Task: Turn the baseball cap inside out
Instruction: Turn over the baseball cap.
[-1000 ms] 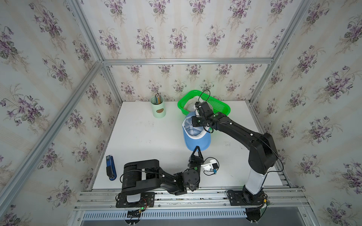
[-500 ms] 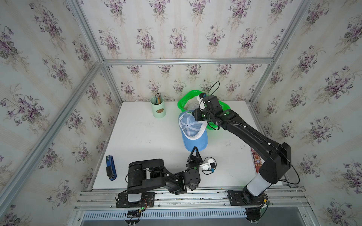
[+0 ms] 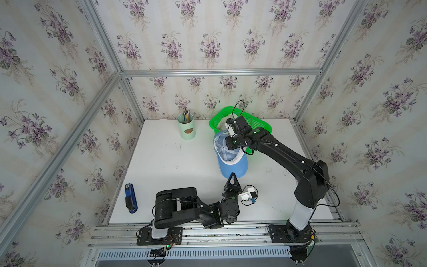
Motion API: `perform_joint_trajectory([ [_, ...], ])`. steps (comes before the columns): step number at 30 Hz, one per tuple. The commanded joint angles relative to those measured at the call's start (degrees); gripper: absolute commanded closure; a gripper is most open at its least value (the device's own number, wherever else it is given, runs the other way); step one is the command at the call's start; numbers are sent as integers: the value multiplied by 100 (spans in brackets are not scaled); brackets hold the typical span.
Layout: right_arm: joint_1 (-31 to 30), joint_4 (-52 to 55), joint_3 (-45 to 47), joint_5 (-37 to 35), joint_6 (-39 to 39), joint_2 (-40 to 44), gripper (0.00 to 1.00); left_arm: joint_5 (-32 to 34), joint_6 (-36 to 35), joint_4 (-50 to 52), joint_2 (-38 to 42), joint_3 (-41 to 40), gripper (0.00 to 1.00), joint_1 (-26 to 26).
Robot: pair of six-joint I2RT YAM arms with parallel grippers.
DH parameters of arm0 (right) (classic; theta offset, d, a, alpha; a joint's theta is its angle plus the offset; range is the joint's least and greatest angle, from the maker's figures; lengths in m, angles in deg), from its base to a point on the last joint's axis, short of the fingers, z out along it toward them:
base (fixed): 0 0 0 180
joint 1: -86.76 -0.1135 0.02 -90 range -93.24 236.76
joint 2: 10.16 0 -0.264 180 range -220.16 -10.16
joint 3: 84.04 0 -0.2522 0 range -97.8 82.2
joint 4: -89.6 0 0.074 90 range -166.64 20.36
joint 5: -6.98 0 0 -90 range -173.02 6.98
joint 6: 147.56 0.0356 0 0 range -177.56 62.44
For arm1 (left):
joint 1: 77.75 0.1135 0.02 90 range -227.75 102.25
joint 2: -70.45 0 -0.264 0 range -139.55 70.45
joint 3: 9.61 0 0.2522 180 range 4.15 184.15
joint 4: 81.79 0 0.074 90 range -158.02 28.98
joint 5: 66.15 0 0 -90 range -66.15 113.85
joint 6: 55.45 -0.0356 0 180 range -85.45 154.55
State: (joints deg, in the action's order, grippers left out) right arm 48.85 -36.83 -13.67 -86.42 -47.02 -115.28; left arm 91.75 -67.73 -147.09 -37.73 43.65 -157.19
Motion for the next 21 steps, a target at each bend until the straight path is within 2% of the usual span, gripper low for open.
perform_joint_trajectory([
  [1, -6, 292, -85, -633, -114, -249, 74, 0, -80, -247, 115, -30, 100, -10],
  [4, 2, 250, -93, -1159, -114, -448, 76, 65, -91, -245, 174, -70, 100, -42],
  [12, -5, 164, -104, -1971, -144, -893, 76, 129, -107, -240, 461, -93, 100, -88],
  [15, -24, 76, -93, -1782, -161, -795, 75, 97, -77, -235, 500, -131, 100, -87],
  [21, -32, -101, -122, -1113, 7, 57, 67, 125, 108, -238, 414, -271, 100, -86],
])
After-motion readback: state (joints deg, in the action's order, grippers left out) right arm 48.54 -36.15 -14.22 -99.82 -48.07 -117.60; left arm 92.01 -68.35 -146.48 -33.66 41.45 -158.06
